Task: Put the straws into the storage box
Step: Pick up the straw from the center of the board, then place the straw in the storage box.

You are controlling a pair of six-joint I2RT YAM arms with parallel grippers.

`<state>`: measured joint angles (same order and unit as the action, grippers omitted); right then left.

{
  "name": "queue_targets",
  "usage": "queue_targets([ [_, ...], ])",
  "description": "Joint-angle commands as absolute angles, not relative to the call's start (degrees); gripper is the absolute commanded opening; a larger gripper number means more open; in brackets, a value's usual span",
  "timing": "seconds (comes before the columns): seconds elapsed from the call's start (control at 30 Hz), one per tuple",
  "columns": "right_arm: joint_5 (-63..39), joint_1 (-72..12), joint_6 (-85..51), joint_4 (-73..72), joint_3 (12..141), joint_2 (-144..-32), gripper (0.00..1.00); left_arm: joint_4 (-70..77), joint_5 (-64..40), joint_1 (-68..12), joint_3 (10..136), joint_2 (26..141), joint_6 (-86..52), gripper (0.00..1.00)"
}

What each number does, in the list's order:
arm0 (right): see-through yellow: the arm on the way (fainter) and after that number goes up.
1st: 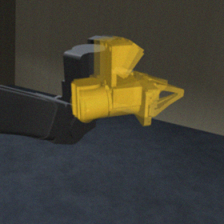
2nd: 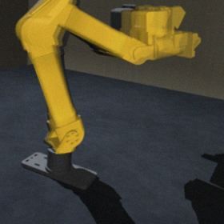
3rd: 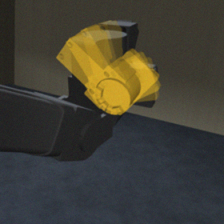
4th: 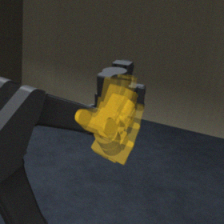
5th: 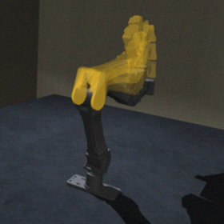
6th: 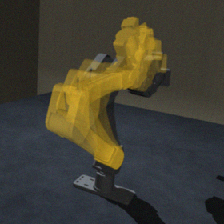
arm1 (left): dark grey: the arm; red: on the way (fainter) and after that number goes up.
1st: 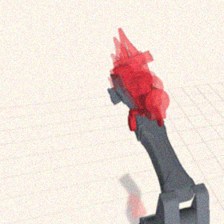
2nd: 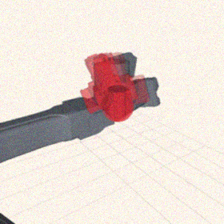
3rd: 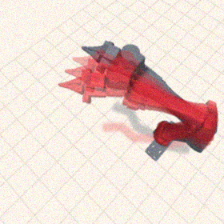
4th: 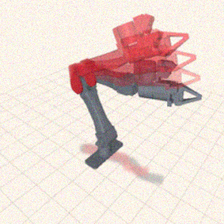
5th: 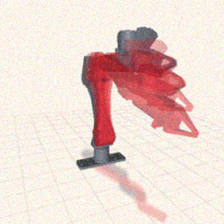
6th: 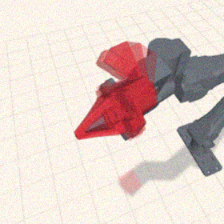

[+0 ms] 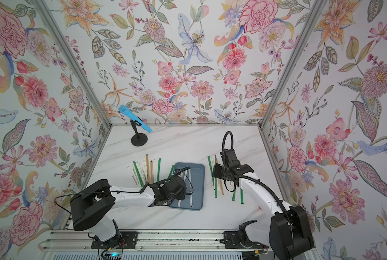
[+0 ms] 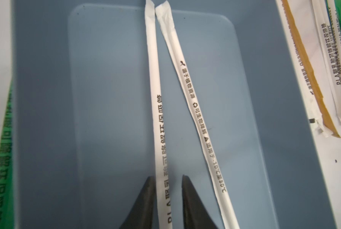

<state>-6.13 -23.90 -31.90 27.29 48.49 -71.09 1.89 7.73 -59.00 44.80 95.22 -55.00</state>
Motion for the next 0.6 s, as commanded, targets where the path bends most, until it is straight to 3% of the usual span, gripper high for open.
queue_targets([
  [0.0, -8.72, -28.26, -39.85, 26.79, 50.14, -69.98, 0.06, -0.03, 8.35, -59.33, 46.65, 92.99, -55.32, 0.43],
  [0.13, -9.26, -32.26, -44.89, 24.68, 49.05, -69.63, 0.06, -1.29, 9.47, -59.42, 47.19, 90.62, -56.22, 0.66],
  [0.3, -6.12, -36.71, -50.99, 20.73, 45.79, -68.02, 0.06, -4.5, 13.62, -59.59, 46.29, 83.93, -57.3, 0.84],
  [0.43, -4.7, -40.54, -54.04, 15.79, 44.56, -71.0, 0.05, -8.23, 18.27, -59.21, 44.94, 77.78, -56.54, 0.91],
  [0.57, -3.82, -42.64, -54.3, 13.69, 44.95, -75.82, 0.05, -11.61, 17.6, -55.47, 43.47, 75.47, -54.15, 0.93],
])
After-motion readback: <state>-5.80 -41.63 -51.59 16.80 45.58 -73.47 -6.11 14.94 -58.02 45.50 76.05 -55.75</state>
